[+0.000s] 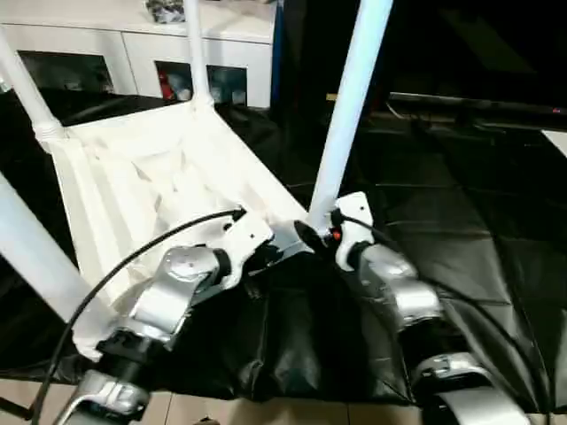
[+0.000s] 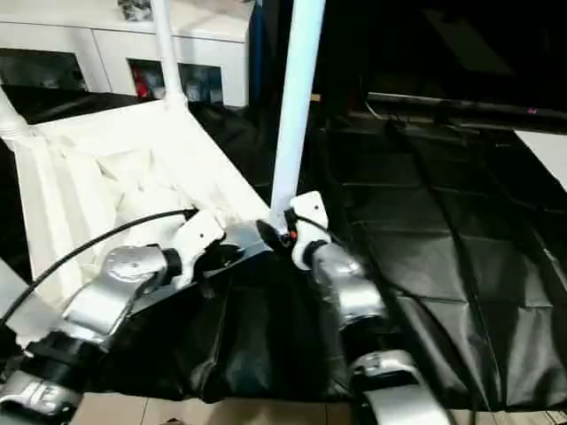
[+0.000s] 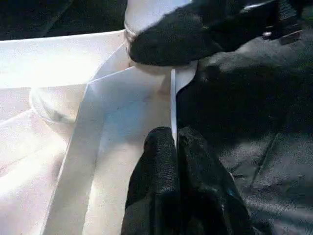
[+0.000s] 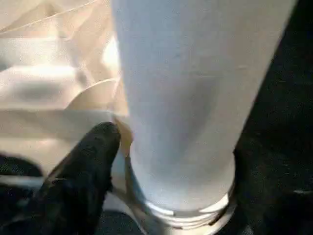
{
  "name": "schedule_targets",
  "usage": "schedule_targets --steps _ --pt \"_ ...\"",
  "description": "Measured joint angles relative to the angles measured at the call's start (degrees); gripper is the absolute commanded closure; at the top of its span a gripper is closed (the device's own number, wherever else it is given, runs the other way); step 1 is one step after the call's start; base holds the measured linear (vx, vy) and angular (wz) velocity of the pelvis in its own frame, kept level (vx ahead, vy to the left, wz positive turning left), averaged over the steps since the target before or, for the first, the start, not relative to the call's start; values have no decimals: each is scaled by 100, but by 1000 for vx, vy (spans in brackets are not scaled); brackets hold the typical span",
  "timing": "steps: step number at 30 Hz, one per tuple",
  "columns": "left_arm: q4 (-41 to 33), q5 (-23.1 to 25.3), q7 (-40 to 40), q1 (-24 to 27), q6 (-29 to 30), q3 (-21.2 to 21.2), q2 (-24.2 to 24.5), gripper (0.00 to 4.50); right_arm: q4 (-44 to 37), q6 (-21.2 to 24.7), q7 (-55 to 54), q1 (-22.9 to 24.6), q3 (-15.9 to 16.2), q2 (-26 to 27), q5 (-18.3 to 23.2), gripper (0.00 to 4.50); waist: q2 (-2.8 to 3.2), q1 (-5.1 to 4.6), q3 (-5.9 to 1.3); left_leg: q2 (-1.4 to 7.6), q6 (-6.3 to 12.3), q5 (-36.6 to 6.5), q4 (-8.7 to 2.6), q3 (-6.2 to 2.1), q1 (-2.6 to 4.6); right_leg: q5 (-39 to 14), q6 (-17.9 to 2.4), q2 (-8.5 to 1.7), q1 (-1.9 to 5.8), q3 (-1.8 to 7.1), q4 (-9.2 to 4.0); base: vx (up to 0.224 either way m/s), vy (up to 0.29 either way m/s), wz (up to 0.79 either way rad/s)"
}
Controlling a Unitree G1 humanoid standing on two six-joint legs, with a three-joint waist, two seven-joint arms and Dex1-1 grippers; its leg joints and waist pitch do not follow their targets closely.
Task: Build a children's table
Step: Rotate leg to tighten
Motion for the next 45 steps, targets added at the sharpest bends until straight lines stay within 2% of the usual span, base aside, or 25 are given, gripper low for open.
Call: schedule_targets --steps 2,4,8,13,14,16,17,19,21,23,26,28,29,33,40,45 --pt "-61 -113 -253 53 -71 1 178 450 -76 -15 612 1 256 -310 -39 44 1 -6 1 0 0 0 0 0 -1 -1 0 0 -1 0 -4 0 0 0" --pt "-124 -196 -519 127 -190 2 340 450 -124 -27 1123 3 364 -486 -39 44 4 1 3 0 0 0 -1 0 -4 -1 1 1 -1 0 -10 0 0 0" --pt "-224 -348 -994 232 -320 1 534 450 -202 -51 1838 5 507 -664 -29 44 5 35 3 0 1 0 -1 1 -7 -2 -1 0 1 0 -18 0 0 0" --pt "-331 -559 -1393 342 -337 37 748 450 -246 -54 2608 7 648 -882 103 44 10 32 6 0 2 0 5 3 -9 -2 -2 0 1 1 -17 0 0 0" --pt "-359 -580 -1467 369 -337 45 782 450 -249 -47 2760 7 683 -927 131 59 10 33 6 0 2 0 4 3 -9 -2 -2 0 1 0 -17 0 0 0" --pt "-373 -658 -1614 392 -337 50 864 450 -273 -30 3019 8 738 -1003 162 59 10 41 7 1 2 0 4 3 -9 -3 -2 0 1 0 -16 0 0 0" --pt "-375 -695 -1695 397 -336 61 902 450 -300 -8 3133 12 762 -1036 170 86 9 46 7 1 2 0 4 3 -9 -3 -2 0 1 -1 -16 0 0 0" --pt "-380 -770 -1823 412 -326 74 971 450 -315 21 3319 16 784 -1064 195 91 9 49 7 1 3 0 7 3 -9 -2 -2 0 1 0 -15 0 0 0" --pt "-428 -812 -1945 447 -294 80 1046 450 -351 85 3433 23 802 -1083 202 100 9 50 7 1 2 0 8 3 -10 -2 -2 0 1 -1 -15 0 0 0" --pt "-453 -884 -2054 480 -278 81 1122 450 -419 125 3558 35 863 -1104 215 134 9 49 7 2 2 0 9 3 -11 -3 -2 0 1 -1 -15 0 0 0" --pt "-464 -918 -2197 482 -257 83 1202 450 -433 161 3656 35 900 -1109 226 139 9 53 7 2 2 0 10 3 -11 -3 -2 0 1 0 -15 0 0 0" --pt "-464 -944 -2228 482 -256 83 1232 450 -473 200 3681 46 912 -1107 229 169 8 53 6 2 3 0 12 3 -12 -3 -2 0 1 -1 -15 0 0 0" --pt "-463 -944 -2229 482 -256 83 1233 450 -481 199 3678 57 911 -1104 228 169 8 53 6 2 3 0 13 3 -11 -3 -2 0 2 0 -15 0 0 0" --pt "-417 -919 -2106 482 -272 97 1186 450 -577 177 3441 166 875 -1050 209 181 2 54 3 2 2 0 13 3 -5 -3 -3 0 6 0 -13 0 0 0" --pt "-110 -304 -568 228 -145 164 370 450 -188 123 783 204 58 -146 157 183 -6 -7 4 2 -1 0 14 0 18 -5 8 0 7 1 -3 0 0 0" --pt "-112 -101 61 164 62 113 10 450 -112 95 -348 159 -134 208 76 183 5 -12 1 2 -2 1 8 0 22 16 -20 0 7 3 -2 0 0 0"
